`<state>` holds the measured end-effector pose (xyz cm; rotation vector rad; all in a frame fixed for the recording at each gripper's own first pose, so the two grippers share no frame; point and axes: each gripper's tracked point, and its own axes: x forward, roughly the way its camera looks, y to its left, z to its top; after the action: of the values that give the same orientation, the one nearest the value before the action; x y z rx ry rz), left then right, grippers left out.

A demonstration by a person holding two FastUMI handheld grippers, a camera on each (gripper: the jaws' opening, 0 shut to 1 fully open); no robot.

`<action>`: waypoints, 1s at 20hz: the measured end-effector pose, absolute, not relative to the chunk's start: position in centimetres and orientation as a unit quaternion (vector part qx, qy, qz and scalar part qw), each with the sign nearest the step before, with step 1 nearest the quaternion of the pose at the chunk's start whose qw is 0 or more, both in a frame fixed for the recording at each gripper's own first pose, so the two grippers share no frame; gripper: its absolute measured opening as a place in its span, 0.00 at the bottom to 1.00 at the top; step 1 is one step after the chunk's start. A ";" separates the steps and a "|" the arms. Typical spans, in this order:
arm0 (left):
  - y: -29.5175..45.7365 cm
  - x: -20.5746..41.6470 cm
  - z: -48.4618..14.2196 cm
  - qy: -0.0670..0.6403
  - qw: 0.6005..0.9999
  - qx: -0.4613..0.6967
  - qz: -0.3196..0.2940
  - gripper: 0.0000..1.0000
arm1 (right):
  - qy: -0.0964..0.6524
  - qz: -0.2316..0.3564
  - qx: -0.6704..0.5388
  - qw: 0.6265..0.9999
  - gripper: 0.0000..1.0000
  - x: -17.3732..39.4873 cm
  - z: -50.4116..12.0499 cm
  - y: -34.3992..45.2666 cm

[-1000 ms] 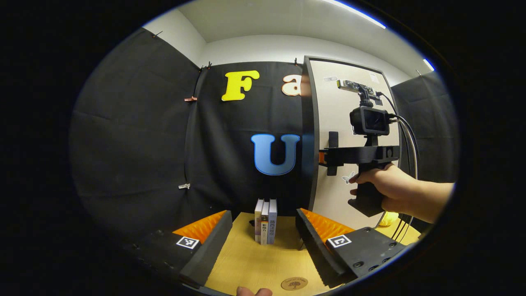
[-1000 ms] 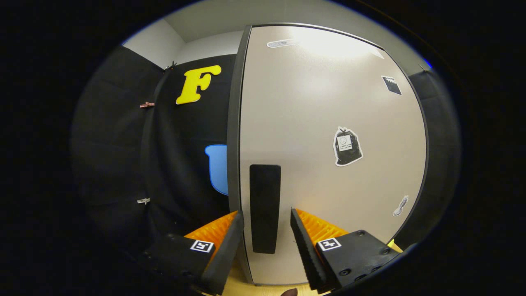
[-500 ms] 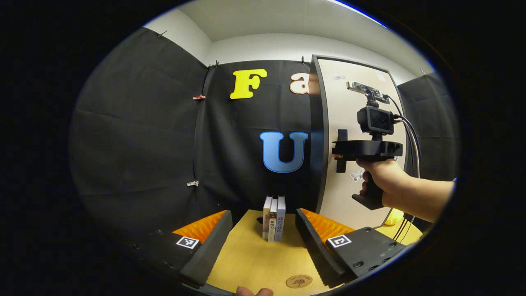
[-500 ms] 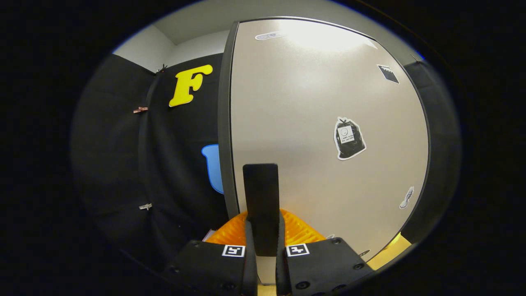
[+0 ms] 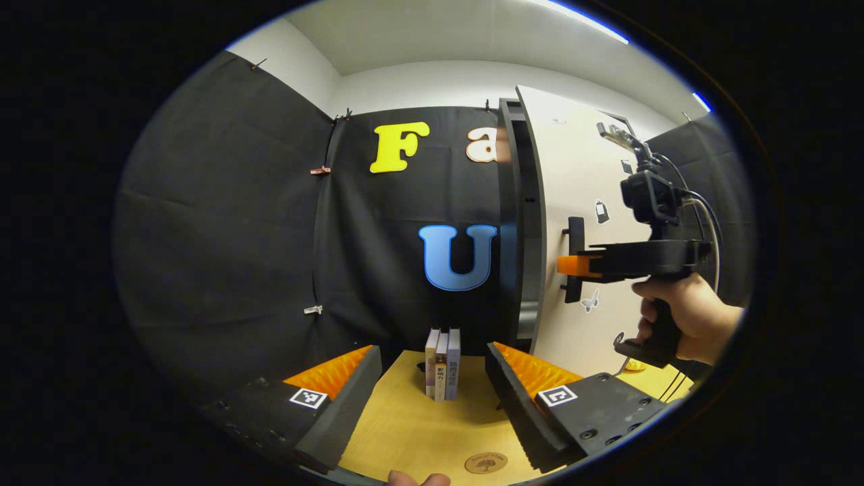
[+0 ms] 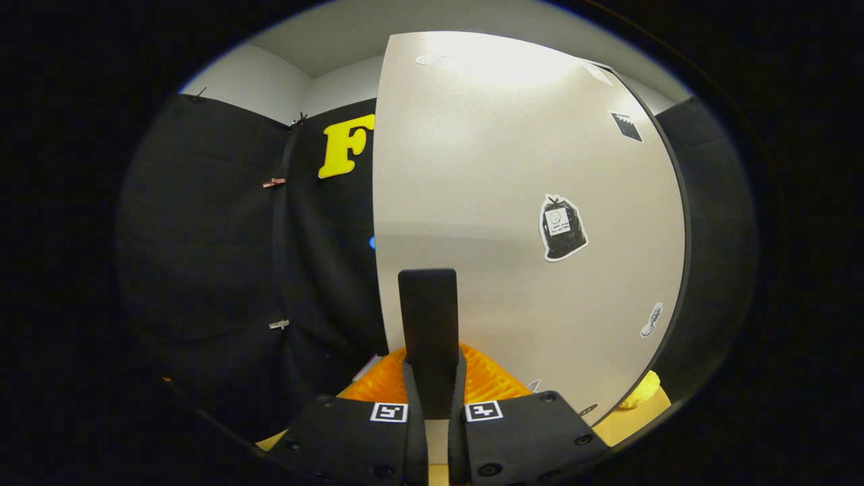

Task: Open the cabinet door with the right hand, grasp the bottle in the cabinet with the left hand and place it on the coaster, then close the cabinet door with the right hand.

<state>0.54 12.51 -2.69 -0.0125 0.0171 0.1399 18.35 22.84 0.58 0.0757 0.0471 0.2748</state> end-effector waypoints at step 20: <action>2.4 -0.2 0.3 -0.016 1.000 0.004 0.007 0.97 | 0.026 0.139 0.022 0.990 0.15 4.6 0.9 7.4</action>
<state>-0.24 2.40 0.28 0.0083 -0.0330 0.0142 4.60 7.38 0.90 0.0433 0.0532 0.2798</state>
